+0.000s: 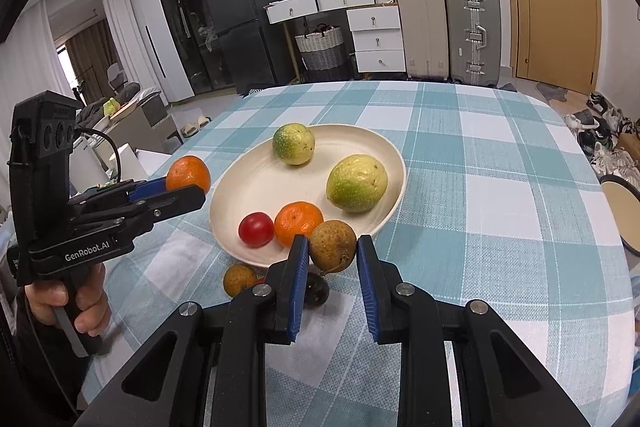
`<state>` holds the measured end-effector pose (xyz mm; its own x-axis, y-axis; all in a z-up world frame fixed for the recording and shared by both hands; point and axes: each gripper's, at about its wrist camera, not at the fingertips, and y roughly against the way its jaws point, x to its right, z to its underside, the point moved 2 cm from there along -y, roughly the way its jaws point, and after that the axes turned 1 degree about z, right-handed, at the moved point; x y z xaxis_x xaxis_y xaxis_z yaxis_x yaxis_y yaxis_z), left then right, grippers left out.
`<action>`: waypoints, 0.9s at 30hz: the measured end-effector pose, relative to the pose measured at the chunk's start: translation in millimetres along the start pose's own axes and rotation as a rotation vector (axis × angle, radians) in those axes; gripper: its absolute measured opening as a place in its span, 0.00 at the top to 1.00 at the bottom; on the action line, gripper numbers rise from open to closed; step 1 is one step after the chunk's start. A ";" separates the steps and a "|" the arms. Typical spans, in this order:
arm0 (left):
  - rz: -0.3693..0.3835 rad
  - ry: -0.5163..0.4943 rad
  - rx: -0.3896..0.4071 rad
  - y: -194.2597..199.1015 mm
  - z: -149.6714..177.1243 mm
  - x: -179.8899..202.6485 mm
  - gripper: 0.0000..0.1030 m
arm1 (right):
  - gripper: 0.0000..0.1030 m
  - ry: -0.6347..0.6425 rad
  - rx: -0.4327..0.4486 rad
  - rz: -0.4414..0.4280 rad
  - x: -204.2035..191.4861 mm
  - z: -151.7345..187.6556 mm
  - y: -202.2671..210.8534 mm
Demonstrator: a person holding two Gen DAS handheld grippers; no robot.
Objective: Organize fruits
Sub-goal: 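Carry the orange and kiwi onto the plate and open both tools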
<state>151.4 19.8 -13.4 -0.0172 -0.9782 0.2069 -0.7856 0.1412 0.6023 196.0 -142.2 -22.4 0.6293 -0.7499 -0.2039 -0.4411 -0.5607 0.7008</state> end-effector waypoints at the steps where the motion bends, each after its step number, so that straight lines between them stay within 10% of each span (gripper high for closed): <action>1: -0.001 0.001 -0.001 -2.1 -1.7 -0.8 0.65 | 0.76 0.000 0.000 -0.001 0.3 -1.5 -0.6; 27: -0.041 -0.001 -0.053 -54.8 -10.0 -18.0 0.65 | 0.76 0.024 -0.031 -0.036 -19.3 -35.6 -44.7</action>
<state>201.0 31.2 -42.4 0.0133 -0.9835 0.1805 -0.7517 0.1092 0.6504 226.4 -90.2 -25.5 0.6597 -0.7206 -0.2133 -0.3982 -0.5759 0.7140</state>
